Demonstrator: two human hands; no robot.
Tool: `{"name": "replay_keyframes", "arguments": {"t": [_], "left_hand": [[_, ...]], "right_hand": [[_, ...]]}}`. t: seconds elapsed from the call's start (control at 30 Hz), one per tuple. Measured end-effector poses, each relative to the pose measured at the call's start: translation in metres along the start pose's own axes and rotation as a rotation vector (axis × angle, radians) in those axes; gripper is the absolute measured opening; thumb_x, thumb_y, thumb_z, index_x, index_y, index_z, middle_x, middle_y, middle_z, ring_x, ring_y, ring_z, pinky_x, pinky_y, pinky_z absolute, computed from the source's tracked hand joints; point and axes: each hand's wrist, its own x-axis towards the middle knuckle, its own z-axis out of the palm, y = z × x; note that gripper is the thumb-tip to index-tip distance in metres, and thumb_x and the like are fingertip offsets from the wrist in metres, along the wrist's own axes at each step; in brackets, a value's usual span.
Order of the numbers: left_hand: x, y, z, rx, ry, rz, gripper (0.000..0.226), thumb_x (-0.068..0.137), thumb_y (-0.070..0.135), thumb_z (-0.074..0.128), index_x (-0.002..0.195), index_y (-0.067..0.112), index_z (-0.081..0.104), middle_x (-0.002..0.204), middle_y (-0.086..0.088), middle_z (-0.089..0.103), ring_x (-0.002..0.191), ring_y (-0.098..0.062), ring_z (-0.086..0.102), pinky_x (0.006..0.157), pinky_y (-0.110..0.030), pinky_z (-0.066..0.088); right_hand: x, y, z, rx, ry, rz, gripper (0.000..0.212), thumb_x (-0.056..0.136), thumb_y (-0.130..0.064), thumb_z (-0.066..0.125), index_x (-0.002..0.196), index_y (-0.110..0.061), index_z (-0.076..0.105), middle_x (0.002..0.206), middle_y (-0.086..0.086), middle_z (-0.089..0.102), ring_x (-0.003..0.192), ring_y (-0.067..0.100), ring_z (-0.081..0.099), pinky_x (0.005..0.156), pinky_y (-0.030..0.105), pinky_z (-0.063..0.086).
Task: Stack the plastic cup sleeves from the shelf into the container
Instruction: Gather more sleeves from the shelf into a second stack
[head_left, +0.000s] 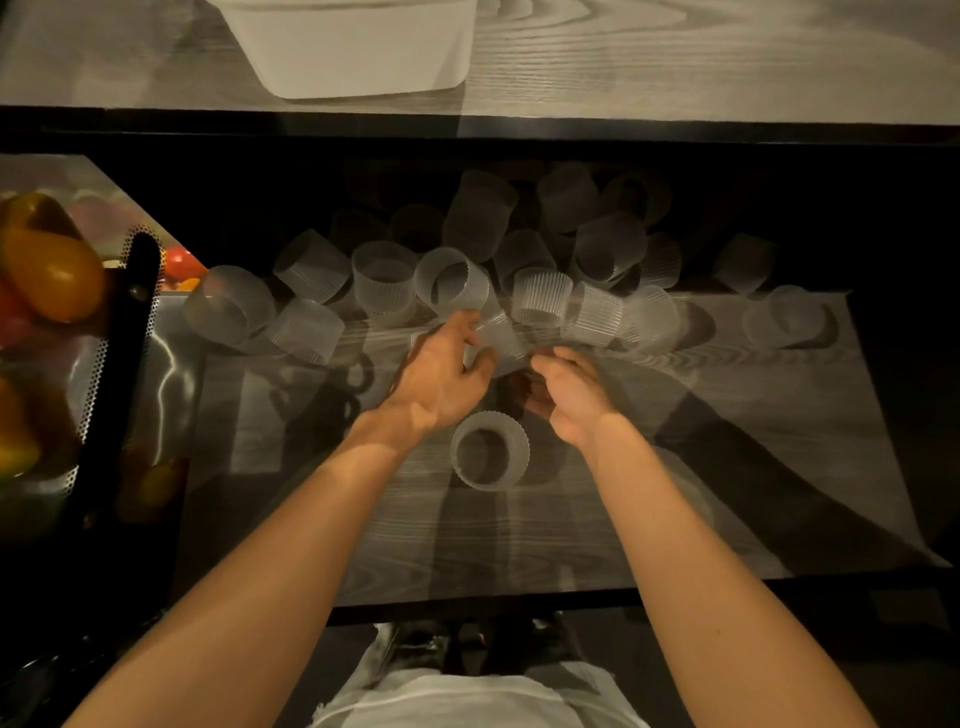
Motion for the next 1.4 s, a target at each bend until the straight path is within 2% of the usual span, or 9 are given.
{"name": "replay_keyframes", "arguments": {"t": [0.07,0.2,0.27,0.37,0.63,0.8,0.93,1.13,1.4], "left_hand": [[0.001,0.002,-0.001,0.031,0.049,0.018,0.064,0.094,0.036,0.064,0.15,0.024,0.037,0.125,0.007,0.059,0.103,-0.018,0.065,0.092,-0.039,0.056],[-0.007,0.011,-0.006,0.01,0.088,0.07,0.066,0.091,0.033,0.07,0.149,0.018,0.042,0.109,0.005,0.059,0.092,-0.01,0.063,0.083,-0.03,0.055],[-0.014,0.014,-0.009,-0.029,0.071,0.089,0.065,0.09,0.032,0.071,0.148,0.02,0.042,0.109,0.005,0.058,0.095,-0.01,0.062,0.082,-0.028,0.055],[-0.03,0.018,-0.014,-0.194,0.04,0.121,0.06,0.088,0.025,0.072,0.141,0.032,0.045,0.113,0.007,0.057,0.099,-0.008,0.062,0.081,-0.028,0.057],[-0.071,0.006,-0.019,-0.147,-0.013,0.189,0.053,0.074,0.026,0.078,0.12,0.032,0.052,0.112,0.012,0.058,0.075,-0.011,0.067,0.058,-0.025,0.048],[-0.083,-0.002,-0.014,-0.079,-0.036,0.194,0.049,0.069,0.016,0.081,0.109,0.025,0.053,0.076,0.005,0.065,0.055,-0.003,0.06,0.053,-0.026,0.048],[-0.088,-0.01,-0.016,-0.038,-0.026,0.238,0.052,0.064,0.023,0.08,0.108,0.027,0.052,0.089,0.008,0.062,0.065,-0.008,0.065,0.054,-0.024,0.049],[-0.092,-0.016,-0.018,-0.026,-0.004,0.222,0.055,0.063,0.032,0.081,0.11,0.032,0.051,0.106,0.015,0.058,0.073,-0.012,0.066,0.056,-0.019,0.047],[-0.089,-0.015,-0.016,0.032,-0.027,0.216,0.058,0.065,0.03,0.084,0.113,0.034,0.051,0.111,0.017,0.056,0.073,-0.011,0.066,0.062,-0.029,0.057]], "right_hand": [[-0.004,-0.004,-0.007,0.033,0.007,-0.039,0.026,0.093,-0.002,0.067,0.106,-0.023,0.058,0.122,0.012,0.066,0.11,0.028,0.067,0.092,0.047,0.058],[-0.018,-0.016,-0.019,0.029,-0.1,-0.191,0.049,0.087,0.001,0.074,0.132,-0.008,0.056,0.111,0.006,0.067,0.108,0.024,0.068,0.089,0.035,0.057],[-0.029,-0.02,-0.02,-0.087,-0.167,-0.295,0.046,0.087,0.0,0.075,0.127,-0.012,0.06,0.103,0.001,0.063,0.099,0.016,0.065,0.081,0.027,0.054],[-0.046,-0.027,-0.025,-0.28,-0.197,-0.438,0.048,0.08,-0.003,0.082,0.119,-0.02,0.058,0.12,0.004,0.063,0.096,0.016,0.065,0.075,0.024,0.052],[-0.081,-0.013,-0.061,-0.567,-0.455,-0.458,0.045,0.069,-0.02,0.089,0.099,-0.028,0.056,0.106,0.008,0.071,0.081,0.025,0.067,0.086,0.064,0.056],[-0.088,-0.001,-0.06,-0.786,-0.462,-0.462,0.046,0.071,-0.013,0.089,0.09,-0.027,0.049,0.088,0.018,0.074,0.084,0.038,0.072,0.077,0.062,0.057],[-0.092,0.003,-0.054,-0.882,-0.433,-0.499,0.047,0.072,-0.01,0.089,0.094,-0.015,0.049,0.089,0.015,0.073,0.082,0.032,0.072,0.072,0.057,0.059],[-0.095,0.004,-0.045,-1.002,-0.399,-0.552,0.045,0.073,-0.014,0.089,0.093,-0.017,0.049,0.083,0.006,0.072,0.078,0.025,0.071,0.067,0.045,0.06],[-0.092,0.008,-0.048,-1.067,-0.316,-0.559,0.044,0.074,-0.024,0.088,0.094,-0.026,0.049,0.092,0.002,0.07,0.078,0.019,0.071,0.068,0.042,0.061]]}}
